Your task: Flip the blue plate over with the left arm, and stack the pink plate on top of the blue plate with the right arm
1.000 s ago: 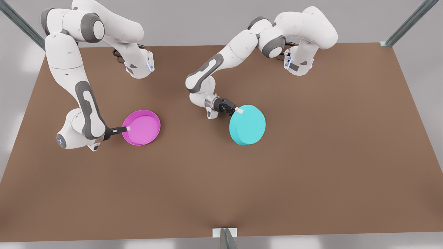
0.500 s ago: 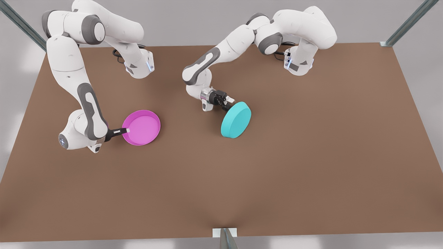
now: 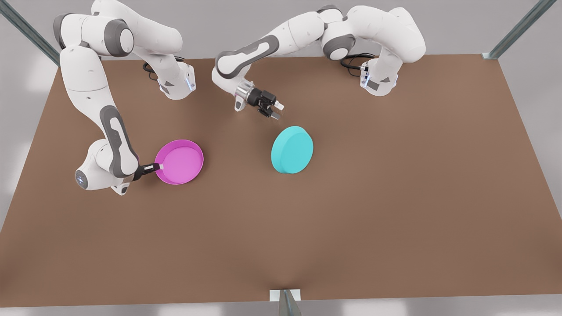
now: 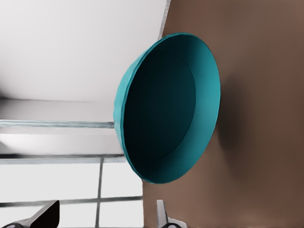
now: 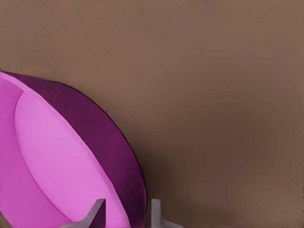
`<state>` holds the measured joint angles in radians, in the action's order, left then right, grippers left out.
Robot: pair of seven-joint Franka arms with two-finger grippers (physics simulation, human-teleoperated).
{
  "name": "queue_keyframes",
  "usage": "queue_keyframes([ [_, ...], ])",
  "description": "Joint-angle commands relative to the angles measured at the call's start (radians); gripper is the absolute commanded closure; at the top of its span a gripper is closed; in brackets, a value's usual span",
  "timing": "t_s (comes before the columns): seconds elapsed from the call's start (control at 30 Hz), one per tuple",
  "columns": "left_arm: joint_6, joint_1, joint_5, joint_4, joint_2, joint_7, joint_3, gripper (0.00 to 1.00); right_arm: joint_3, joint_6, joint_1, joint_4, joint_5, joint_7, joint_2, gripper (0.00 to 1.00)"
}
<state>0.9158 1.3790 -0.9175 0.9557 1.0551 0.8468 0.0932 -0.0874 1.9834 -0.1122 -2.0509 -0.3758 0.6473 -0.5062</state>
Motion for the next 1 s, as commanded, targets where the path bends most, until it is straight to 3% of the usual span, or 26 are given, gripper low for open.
queue_keyframes([
  [0.0, 0.000, 0.000, 0.161, 0.000, -0.027, 0.000, 0.000, 0.00, 0.000, 0.000, -0.001, 0.000, 0.000, 0.000, 0.000, 0.51],
  [0.07, 0.001, -0.073, 0.262, -0.029, -0.139, -0.002, -0.004, 0.00, 0.000, 0.002, 0.000, 0.000, 0.000, -0.002, -0.002, 0.51],
  [0.13, 0.070, -0.363, 0.441, -0.031, -0.283, -0.020, -0.001, 0.00, 0.000, 0.002, 0.000, 0.000, 0.000, -0.002, -0.005, 0.51],
  [0.17, 0.175, -0.613, 0.567, -0.029, -0.323, -0.108, -0.001, 0.00, 0.000, 0.002, 0.000, 0.002, 0.000, -0.002, -0.006, 0.51],
  [0.3, 0.482, -1.227, 0.742, 0.021, -0.303, -0.827, -0.015, 0.00, 0.000, 0.015, 0.002, 0.002, -0.002, -0.005, -0.011, 0.51],
  [0.37, 0.518, -1.275, 0.782, 0.086, -0.307, -0.853, -0.015, 0.00, 0.000, 0.015, 0.003, 0.002, -0.002, -0.005, -0.011, 0.52],
  [0.43, 0.476, -1.296, 0.810, 0.087, -0.444, -0.856, -0.012, 0.00, 0.000, 0.015, 0.003, 0.002, -0.002, -0.005, -0.012, 0.53],
  [0.5, 0.394, -1.299, 0.835, 0.091, -0.541, -0.857, -0.012, 0.00, 0.000, 0.014, 0.003, 0.002, -0.002, -0.003, -0.014, 0.65],
  [0.6, 0.423, -1.279, 0.830, 0.382, -0.854, -0.857, -0.012, 0.00, 0.000, 0.014, 0.003, 0.002, -0.002, -0.002, -0.014, 0.66],
  [0.63, 0.439, -1.270, 0.832, 0.440, -0.893, -0.857, -0.003, 0.00, 0.000, 0.014, 0.002, 0.002, -0.002, -0.002, -0.012, 0.66],
  [0.97, 0.429, -1.267, 0.830, 0.426, -0.834, -0.842, 0.030, 0.00, 0.000, 0.015, 0.003, 0.003, -0.002, -0.003, -0.018, 0.65],
])
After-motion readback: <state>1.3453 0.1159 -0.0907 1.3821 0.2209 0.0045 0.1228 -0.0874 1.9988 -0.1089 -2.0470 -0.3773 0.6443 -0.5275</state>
